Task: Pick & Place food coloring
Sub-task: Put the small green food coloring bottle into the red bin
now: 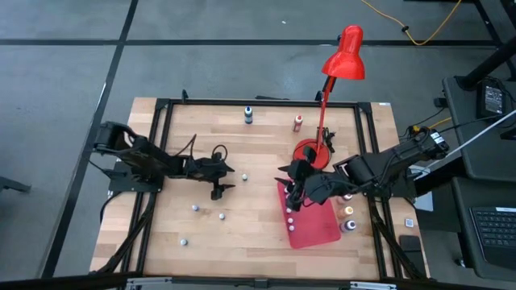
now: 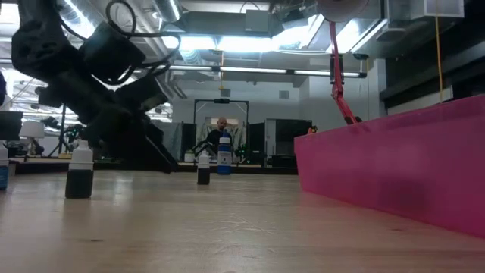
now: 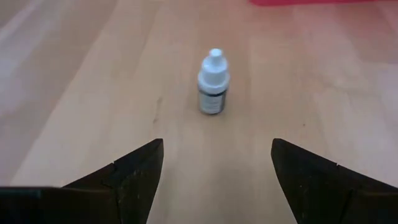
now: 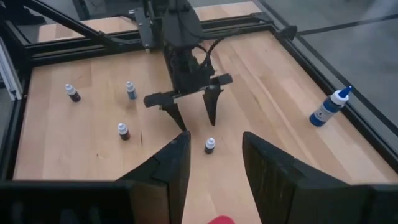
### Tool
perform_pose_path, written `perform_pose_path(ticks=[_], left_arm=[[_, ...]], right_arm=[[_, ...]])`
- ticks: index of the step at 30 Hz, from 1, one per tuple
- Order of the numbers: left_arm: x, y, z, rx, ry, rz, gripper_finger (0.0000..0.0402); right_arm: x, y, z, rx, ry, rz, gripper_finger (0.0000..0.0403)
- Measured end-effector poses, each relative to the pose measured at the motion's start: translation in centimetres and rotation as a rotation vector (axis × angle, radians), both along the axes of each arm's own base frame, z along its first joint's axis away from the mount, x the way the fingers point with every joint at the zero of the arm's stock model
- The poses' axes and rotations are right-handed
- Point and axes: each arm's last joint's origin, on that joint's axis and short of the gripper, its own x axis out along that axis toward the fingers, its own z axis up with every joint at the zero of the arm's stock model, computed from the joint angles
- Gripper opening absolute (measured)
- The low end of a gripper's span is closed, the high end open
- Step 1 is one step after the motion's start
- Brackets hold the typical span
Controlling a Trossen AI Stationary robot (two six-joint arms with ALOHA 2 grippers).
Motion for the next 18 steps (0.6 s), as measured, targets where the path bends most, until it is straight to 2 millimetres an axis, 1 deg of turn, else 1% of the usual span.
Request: perform_pose_path(ticks=[4,8,12,18], left_arm=[[0.4,-0.3,-0.9,0.027,-0.006,-0.038,0.0294],[0.6,-0.3,-1.8,0.016,-0.003,-0.049,0.0294],[1.0,-0.3,-2.1,0.031,-0.036,-0.064,0.0294],[2.3,0.6,-2.3,0.031,-0.037,-0.060,0.0294]], right_arm=[[0.0,0.0,0.0,-0.006,0.002,0.004,0.0147],[0.0,0.0,0.0,-0.018,0.006,0.012,0.0147],[0.0,0.0,0.0,-0.023,0.009,0.014,0.0147],[0.0,0.0,-0.1,-0.024,0.014,0.015,0.0147]])
